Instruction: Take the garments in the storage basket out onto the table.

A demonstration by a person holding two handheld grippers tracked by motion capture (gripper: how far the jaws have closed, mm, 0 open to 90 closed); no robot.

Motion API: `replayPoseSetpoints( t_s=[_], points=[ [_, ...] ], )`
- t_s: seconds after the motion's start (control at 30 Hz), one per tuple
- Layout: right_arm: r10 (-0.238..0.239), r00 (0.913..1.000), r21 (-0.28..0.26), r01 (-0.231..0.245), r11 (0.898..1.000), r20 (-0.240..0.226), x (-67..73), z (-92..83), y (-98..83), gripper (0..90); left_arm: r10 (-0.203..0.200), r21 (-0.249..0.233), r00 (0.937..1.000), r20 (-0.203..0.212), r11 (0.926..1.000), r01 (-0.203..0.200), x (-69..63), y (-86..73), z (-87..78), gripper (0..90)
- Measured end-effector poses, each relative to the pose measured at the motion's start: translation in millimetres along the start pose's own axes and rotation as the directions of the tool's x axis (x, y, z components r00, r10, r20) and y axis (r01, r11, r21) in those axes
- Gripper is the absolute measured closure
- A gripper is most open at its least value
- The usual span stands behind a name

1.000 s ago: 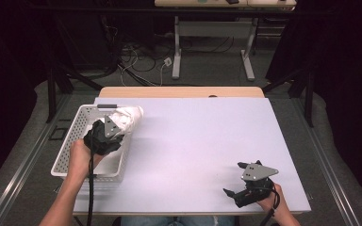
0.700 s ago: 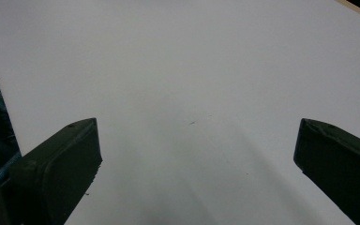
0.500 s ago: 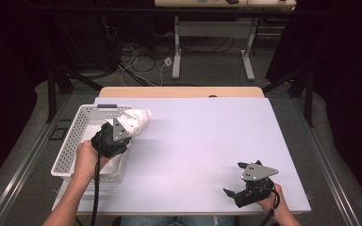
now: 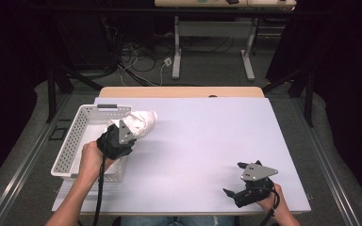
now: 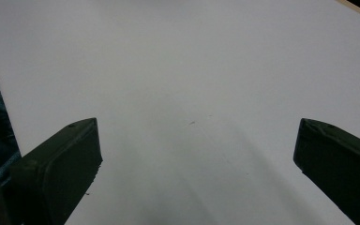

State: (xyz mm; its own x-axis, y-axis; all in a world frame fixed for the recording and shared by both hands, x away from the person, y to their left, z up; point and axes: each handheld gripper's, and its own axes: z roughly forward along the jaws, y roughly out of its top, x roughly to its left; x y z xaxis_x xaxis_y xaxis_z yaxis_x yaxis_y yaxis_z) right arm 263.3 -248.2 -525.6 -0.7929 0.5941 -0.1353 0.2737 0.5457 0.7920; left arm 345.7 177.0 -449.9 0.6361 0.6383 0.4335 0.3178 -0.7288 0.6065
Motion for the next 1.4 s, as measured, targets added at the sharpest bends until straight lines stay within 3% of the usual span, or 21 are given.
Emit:
replayPoseSetpoints(
  t_s=[1.03,1.4],
  points=[
    [0.001,1.0,0.001,-0.001,1.0,0.001,0.4,0.2,0.0,1.0,0.074,-0.051,0.9963,0.045,0.9962,-0.071,-27.5,25.2,9.6,54.0],
    [0.002,1.0,-0.001,-0.002,1.0,0.002,0.6,0.6,-0.1,1.1,0.104,-0.072,0.9916,0.077,0.9925,-0.098,-42.4,37.2,18.6,54.0]
  ],
)
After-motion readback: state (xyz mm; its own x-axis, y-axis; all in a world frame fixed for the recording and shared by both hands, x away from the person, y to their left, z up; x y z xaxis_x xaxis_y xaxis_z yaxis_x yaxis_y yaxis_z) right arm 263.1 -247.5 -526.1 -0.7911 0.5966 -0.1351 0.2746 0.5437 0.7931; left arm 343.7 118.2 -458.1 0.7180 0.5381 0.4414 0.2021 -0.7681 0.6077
